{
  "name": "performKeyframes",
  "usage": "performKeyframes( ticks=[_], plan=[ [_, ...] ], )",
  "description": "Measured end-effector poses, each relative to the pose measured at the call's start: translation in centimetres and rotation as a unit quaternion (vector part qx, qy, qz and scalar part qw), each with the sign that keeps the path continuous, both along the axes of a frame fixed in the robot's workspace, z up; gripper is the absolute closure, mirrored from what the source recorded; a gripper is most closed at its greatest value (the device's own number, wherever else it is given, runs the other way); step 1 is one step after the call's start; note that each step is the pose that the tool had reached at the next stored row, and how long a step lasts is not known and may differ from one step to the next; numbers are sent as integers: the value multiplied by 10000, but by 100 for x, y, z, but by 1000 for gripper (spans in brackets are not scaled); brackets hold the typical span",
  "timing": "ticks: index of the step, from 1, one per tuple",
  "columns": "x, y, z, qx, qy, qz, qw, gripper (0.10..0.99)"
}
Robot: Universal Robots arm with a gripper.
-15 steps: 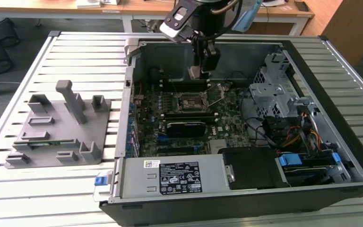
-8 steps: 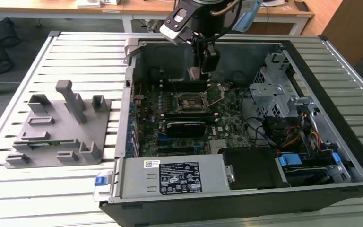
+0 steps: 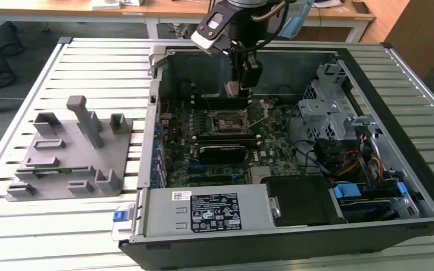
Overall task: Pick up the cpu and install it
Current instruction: 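Place the cpu into insertion slot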
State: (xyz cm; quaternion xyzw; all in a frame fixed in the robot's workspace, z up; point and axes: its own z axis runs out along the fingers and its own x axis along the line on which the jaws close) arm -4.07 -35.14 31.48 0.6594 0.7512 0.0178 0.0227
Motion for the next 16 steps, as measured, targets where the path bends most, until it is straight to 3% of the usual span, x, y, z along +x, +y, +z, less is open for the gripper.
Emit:
performKeyframes(
  ticks=[16],
  plan=[
    [0,0,-71,0,0,0,10000,561]
  ],
)
